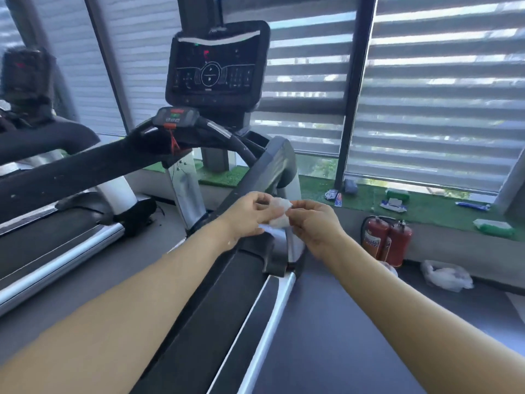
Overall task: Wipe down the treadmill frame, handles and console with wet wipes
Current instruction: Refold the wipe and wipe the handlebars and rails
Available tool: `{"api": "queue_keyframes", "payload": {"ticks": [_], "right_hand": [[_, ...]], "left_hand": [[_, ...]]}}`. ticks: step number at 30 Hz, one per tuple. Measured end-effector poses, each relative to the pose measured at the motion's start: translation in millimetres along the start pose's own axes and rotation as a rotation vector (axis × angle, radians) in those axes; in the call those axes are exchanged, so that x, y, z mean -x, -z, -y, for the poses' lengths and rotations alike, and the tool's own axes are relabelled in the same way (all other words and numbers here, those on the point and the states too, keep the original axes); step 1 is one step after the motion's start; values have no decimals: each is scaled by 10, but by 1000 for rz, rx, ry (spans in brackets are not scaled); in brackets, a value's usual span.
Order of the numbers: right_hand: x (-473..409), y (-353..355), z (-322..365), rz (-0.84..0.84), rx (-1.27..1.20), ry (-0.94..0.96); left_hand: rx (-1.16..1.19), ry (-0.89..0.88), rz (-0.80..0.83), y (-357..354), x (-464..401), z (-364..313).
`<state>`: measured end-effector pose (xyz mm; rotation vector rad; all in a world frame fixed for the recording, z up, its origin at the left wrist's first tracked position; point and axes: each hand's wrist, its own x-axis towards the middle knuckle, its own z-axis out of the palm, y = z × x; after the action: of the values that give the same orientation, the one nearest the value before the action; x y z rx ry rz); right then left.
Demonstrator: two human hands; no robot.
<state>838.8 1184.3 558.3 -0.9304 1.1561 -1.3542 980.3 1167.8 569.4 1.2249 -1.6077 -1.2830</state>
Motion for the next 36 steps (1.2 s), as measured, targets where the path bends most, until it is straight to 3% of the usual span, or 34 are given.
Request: {"api": "queue_keyframes", "payload": {"ticks": [4,8,15,19,23,28,33,36], "right_hand": [[-518,417,329,29,49,16],[-1073,634,461,54,48,29],[-2213,689,538,119,111,43],[-2993,722,643,135,298,70],[-3792,733,786,126,426,53],[-4732,609,814,130,587,168],[-5550,565,647,165,836,302],[-6070,487,650,271,950,401]], "left_hand": [[119,-11,-71,-454,-546,-169],[85,-20,-159,-596,-1090,-249],[40,-5,-197,-362,-2202,-250],[-1,-41,-253,-66,-3085,-260],[-123,-37,-350,206,-3867,-276],[-454,-52,-557,433,-4483,-350],[-661,-27,-582,609,-4892,-130],[-771,-31,-612,628,-5119,-52]]}}
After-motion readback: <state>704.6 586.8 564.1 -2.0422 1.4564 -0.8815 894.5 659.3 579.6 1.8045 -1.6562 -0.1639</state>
